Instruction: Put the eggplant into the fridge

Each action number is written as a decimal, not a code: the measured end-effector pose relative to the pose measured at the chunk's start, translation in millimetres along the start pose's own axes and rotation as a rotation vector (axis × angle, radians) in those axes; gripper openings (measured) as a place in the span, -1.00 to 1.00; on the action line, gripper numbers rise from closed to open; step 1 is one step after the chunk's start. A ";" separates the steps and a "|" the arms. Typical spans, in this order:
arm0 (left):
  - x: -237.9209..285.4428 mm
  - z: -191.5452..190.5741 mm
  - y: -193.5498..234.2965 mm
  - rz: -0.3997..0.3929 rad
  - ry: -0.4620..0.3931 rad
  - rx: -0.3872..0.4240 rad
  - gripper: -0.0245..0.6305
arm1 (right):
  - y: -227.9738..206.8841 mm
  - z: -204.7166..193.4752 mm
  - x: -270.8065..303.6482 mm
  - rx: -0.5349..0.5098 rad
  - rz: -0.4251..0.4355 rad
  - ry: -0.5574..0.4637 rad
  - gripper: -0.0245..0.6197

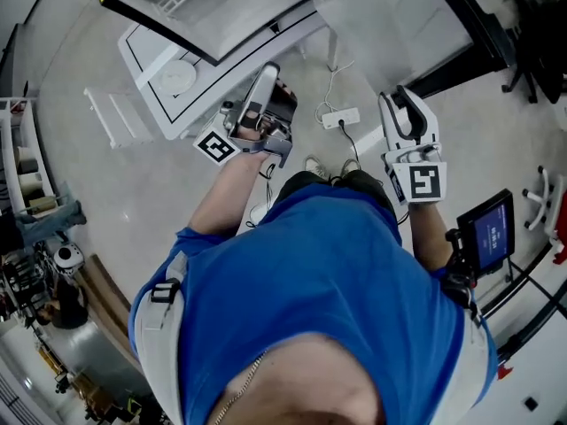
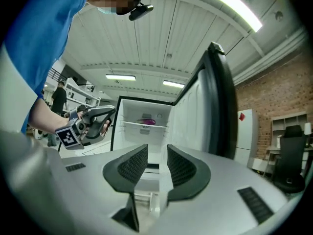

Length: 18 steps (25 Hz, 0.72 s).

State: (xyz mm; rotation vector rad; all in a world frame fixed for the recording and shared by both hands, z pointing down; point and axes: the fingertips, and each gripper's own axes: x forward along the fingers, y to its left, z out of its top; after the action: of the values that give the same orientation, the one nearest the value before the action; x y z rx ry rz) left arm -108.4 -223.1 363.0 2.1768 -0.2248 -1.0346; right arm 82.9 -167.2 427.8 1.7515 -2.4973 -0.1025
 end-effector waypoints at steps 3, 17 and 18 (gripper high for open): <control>15.3 -19.0 1.3 -0.014 0.019 -0.018 -0.90 | -28.4 -10.6 -20.4 0.007 -0.059 0.007 -0.53; 44.0 -64.2 -28.2 0.006 -0.013 0.053 -0.90 | -109.8 -0.7 -37.3 -0.037 0.015 -0.030 -0.52; 43.5 -63.5 -30.8 0.007 -0.019 0.062 -0.90 | -109.7 0.0 -34.4 -0.041 0.031 -0.034 -0.52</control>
State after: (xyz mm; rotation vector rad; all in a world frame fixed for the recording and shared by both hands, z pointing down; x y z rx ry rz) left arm -37.1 -185.8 343.3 2.2209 -0.2769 -1.0571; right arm 197.0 -172.2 414.9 1.7092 -2.5253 -0.1815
